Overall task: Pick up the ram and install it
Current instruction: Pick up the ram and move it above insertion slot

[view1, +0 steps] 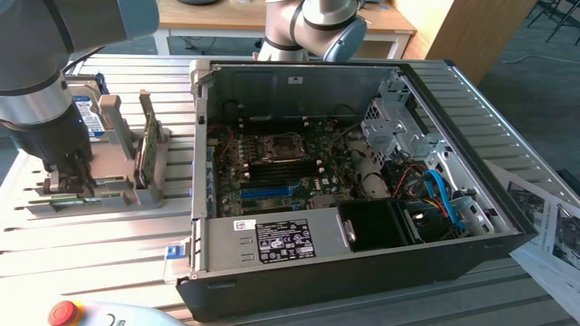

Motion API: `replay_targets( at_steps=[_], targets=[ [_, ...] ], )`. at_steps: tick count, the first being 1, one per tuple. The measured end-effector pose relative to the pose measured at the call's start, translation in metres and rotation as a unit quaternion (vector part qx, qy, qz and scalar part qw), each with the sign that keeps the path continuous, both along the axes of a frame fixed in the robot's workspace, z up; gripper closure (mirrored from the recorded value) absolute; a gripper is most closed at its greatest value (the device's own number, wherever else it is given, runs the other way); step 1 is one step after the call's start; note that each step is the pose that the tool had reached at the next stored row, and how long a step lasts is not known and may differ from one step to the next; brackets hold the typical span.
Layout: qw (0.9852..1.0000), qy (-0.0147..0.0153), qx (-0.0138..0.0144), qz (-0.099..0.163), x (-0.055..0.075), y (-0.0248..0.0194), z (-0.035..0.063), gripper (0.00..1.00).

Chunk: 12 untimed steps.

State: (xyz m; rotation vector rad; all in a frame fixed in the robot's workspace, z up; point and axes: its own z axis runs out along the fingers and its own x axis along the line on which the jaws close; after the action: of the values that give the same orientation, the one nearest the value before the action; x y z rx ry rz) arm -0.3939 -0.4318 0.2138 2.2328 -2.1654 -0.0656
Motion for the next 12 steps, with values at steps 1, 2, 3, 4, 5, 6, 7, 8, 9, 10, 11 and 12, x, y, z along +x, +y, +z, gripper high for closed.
replay_targets(
  at_steps=[1, 2, 3, 4, 5, 6, 7, 8, 9, 10, 11, 12],
  targets=[
    [1.0000, 0.0000, 0.0000, 0.000, 0.0000, 0.0000, -0.0008, 0.76],
    [1.0000, 0.0000, 0.0000, 0.000, 0.0000, 0.0000, -0.0015, 0.76],
    [1.0000, 0.0000, 0.0000, 0.000, 0.0000, 0.0000, -0.0017, 0.76],
    [1.0000, 0.0001, -0.0001, 0.000, 0.0000, 0.0000, -0.0017, 0.76],
    [1.0000, 0.0001, -0.0001, 0.000, 0.0000, 0.0000, -0.0017, 0.76],
    [1.0000, 0.0001, -0.0001, 0.000, 0.0000, 0.0000, -0.0017, 0.76],
    [1.0000, 0.0000, 0.0000, 0.000, 0.0000, 0.0000, -0.0018, 0.76],
    [1.0000, 0.0000, 0.0000, 0.000, 0.0000, 0.0000, -0.0018, 0.76],
    [1.0000, -0.0001, 0.0001, 0.000, 0.0000, -0.0002, -0.0020, 0.76],
    [1.0000, -0.0002, 0.0001, 0.000, 0.0000, -0.0006, -0.0020, 0.76],
    [1.0000, -0.0001, 0.0000, 0.000, -0.0001, -0.0010, -0.0019, 0.76],
    [1.0000, 0.0000, 0.0000, 0.000, -0.0001, -0.0010, -0.0019, 0.76]
  ],
)
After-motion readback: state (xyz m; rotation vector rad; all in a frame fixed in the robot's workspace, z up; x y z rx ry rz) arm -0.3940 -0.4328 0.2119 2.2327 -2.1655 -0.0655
